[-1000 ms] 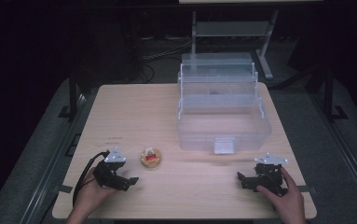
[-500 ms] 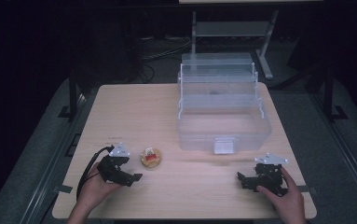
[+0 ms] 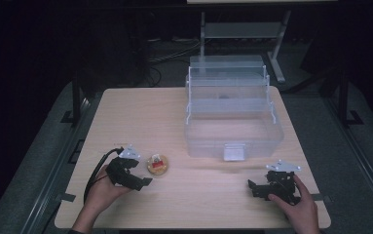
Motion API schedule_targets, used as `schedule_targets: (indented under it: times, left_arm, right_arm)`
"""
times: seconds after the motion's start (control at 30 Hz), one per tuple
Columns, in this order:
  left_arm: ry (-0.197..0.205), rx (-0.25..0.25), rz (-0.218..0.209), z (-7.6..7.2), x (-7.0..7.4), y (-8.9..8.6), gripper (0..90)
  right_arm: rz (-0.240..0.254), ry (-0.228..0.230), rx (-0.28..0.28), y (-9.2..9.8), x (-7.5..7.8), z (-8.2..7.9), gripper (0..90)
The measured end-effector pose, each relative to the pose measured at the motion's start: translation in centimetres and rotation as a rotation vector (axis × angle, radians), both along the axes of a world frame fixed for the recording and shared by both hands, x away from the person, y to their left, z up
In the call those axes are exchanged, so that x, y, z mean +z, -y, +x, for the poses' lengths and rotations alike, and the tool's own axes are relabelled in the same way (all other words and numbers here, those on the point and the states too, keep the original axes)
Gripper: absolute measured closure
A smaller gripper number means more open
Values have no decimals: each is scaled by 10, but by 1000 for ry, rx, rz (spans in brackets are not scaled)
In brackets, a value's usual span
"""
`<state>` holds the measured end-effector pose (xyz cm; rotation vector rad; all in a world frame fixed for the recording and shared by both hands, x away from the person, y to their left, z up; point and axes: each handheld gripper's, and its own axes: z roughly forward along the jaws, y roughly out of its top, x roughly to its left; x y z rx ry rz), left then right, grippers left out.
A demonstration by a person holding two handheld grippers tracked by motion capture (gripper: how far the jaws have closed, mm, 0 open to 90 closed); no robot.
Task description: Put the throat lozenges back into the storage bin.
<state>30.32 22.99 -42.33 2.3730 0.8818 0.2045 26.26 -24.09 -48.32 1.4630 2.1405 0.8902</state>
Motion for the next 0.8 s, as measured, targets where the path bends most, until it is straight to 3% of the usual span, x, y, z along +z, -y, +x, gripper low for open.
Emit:
schedule_targets:
  times: [0.53,0.77,0.8]
  left_arm:
    - [-30,-14,-11,10,4,8,139]
    - [-39,-18,2,15,5,13,139]
    - [-37,-23,23,17,5,15,139]
  right_arm:
    - [0,0,0,0,0,0,0]
    - [0,0,0,0,0,0,0]
    - [0,0,0,0,0,0,0]
